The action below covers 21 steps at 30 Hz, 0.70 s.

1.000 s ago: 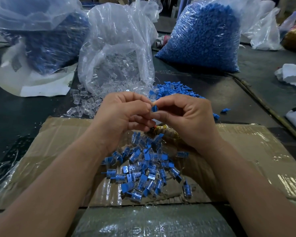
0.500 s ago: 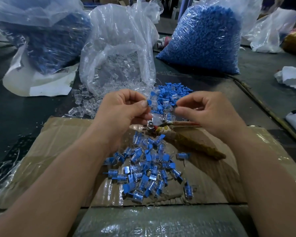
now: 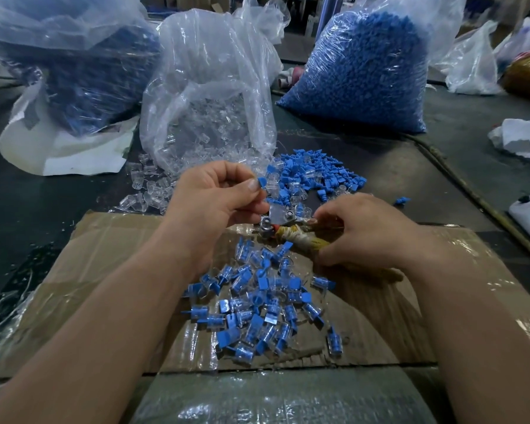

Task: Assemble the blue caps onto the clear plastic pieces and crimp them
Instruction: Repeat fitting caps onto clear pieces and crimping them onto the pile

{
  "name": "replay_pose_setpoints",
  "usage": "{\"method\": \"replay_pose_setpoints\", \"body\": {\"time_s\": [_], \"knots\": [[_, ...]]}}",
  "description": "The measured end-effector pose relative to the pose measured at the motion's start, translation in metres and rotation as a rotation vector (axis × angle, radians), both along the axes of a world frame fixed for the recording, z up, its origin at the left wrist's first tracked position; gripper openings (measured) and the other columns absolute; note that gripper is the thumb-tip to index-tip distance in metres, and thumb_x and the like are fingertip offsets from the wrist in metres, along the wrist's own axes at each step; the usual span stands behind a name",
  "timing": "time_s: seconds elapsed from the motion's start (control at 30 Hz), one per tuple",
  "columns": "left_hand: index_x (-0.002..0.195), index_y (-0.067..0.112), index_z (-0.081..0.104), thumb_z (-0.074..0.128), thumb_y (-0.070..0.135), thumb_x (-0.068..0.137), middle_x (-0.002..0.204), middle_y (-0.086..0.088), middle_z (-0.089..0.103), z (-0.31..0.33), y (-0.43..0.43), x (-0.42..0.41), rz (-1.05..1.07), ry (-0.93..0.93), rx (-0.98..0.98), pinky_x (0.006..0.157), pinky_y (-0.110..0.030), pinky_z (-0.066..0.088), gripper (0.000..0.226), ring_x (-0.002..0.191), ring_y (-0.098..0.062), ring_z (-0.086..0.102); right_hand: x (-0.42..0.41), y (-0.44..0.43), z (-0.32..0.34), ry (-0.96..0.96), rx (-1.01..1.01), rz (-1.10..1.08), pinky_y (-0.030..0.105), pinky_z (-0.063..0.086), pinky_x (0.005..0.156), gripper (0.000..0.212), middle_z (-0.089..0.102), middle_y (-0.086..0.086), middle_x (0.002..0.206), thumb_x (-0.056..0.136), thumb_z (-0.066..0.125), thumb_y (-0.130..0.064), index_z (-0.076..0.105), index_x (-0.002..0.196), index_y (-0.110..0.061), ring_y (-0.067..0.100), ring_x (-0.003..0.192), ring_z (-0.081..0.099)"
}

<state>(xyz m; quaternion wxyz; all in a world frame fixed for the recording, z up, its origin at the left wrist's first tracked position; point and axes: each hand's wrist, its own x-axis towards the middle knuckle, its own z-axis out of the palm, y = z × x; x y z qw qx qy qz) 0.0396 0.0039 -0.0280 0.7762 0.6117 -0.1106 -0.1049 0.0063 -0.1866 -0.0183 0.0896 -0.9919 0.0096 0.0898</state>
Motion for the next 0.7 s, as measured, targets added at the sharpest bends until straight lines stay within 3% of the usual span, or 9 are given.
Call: {"method": "replay_pose_setpoints", "body": {"time_s": [0.1, 0.23, 0.37, 0.57, 0.7], "knots": [[0.077, 0.007, 0.057, 0.054, -0.004, 0.083, 0.057, 0.0, 0.065, 0.0, 0.0, 0.0, 0.004, 0.004, -0.008, 0.049, -0.018, 0.05, 0.013, 0.055, -0.012, 0.064, 0.004, 0.01, -0.004, -0.093, -0.13, 0.003, 0.028, 0.038, 0.059, 0.026, 0.055, -0.01, 0.084, 0.071, 0.063, -0.047, 0.06, 0.09, -0.031, 0.01, 0.079, 0.048], [0.076, 0.006, 0.057, 0.054, -0.004, 0.083, 0.058, 0.0, 0.065, -0.001, 0.0, 0.001, 0.017, 0.009, -0.019, 0.049, -0.018, 0.05, 0.013, 0.055, -0.012, 0.064, 0.009, 0.014, -0.007, -0.178, -0.217, -0.011, 0.026, 0.028, 0.05, 0.009, 0.052, -0.006, 0.079, 0.08, 0.054, -0.028, 0.056, 0.089, -0.027, 0.013, 0.071, 0.045], [0.078, 0.006, 0.058, 0.053, -0.004, 0.084, 0.058, -0.001, 0.066, -0.002, 0.001, 0.003, 0.035, 0.019, -0.031, 0.05, -0.019, 0.051, 0.013, 0.056, -0.012, 0.064, 0.006, 0.008, -0.009, -0.199, -0.146, -0.062, 0.029, 0.033, 0.058, 0.012, 0.05, -0.004, 0.087, 0.08, 0.053, -0.02, 0.051, 0.091, -0.024, 0.015, 0.082, 0.045], [0.078, 0.007, 0.058, 0.054, -0.004, 0.084, 0.06, 0.0, 0.066, -0.004, 0.001, 0.004, 0.067, 0.041, -0.051, 0.052, -0.019, 0.052, 0.014, 0.059, -0.013, 0.064, 0.001, 0.0, -0.009, -0.353, 0.04, -0.109, 0.029, 0.028, 0.052, 0.012, 0.047, -0.01, 0.074, 0.087, 0.053, -0.03, 0.042, 0.082, -0.028, 0.009, 0.065, 0.043], [0.079, 0.007, 0.058, 0.055, -0.004, 0.084, 0.06, 0.001, 0.066, -0.003, 0.0, 0.003, 0.088, -0.011, -0.017, 0.054, -0.02, 0.053, 0.012, 0.059, -0.012, 0.065, -0.001, 0.006, -0.007, -0.446, 0.247, -0.045, 0.029, 0.03, 0.059, 0.006, 0.045, -0.013, 0.078, 0.088, 0.054, -0.029, 0.048, 0.088, -0.028, 0.01, 0.072, 0.044]]}}
